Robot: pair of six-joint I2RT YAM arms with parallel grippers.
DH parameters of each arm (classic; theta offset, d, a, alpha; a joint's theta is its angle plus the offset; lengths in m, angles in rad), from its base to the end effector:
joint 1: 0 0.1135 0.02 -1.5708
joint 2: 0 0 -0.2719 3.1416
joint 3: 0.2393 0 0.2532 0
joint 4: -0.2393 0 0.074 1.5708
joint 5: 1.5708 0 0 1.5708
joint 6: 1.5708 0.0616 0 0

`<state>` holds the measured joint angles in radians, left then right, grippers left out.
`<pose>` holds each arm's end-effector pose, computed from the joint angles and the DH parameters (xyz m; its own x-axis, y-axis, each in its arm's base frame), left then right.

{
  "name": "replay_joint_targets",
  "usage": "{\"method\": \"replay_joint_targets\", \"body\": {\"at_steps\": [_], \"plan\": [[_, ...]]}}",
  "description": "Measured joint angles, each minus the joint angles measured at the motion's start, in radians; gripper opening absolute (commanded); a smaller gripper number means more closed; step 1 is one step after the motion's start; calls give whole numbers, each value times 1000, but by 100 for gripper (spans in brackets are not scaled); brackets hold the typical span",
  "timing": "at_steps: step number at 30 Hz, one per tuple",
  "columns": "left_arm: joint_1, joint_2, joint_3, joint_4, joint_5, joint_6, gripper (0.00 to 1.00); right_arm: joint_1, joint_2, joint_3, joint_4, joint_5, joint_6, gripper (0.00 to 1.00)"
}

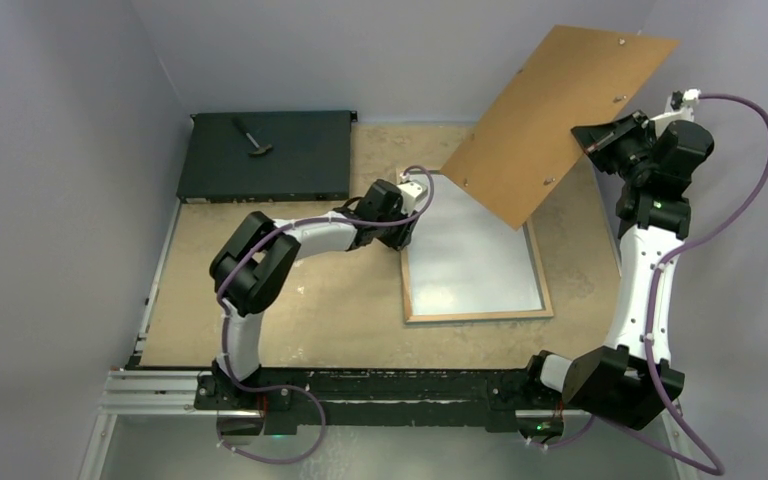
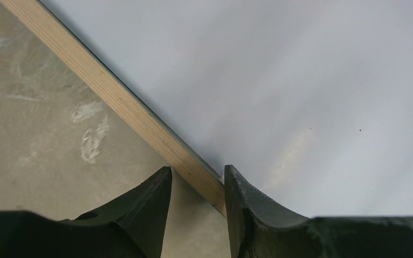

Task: Put the photo into the frame
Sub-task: Move the photo frame to the center of the board.

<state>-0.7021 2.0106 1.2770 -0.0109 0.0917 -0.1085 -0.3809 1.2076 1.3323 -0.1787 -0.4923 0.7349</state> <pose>0.3462 -0.3002 0.1477 -0.5895 0.3574 -0.7244 0.6344 0.7600 -0.1413 0.2783 -0.0801 0.4509 -0.1113 0.6811 -0.7237 -0.0484 0.7237 0.6885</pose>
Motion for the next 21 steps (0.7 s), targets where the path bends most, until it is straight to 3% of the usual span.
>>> {"method": "replay_joint_targets", "body": {"at_steps": [14,17,21], "plan": [[131,-131,-126,-90,18,164,40,50,3,-98,72,-79,13,0],[135,-143,-130,-117,43,201,49,103,17,-107,72,-101,10,0],[144,-161,-130,-153,100,226,69,143,32,-122,72,-165,3,0]]}}
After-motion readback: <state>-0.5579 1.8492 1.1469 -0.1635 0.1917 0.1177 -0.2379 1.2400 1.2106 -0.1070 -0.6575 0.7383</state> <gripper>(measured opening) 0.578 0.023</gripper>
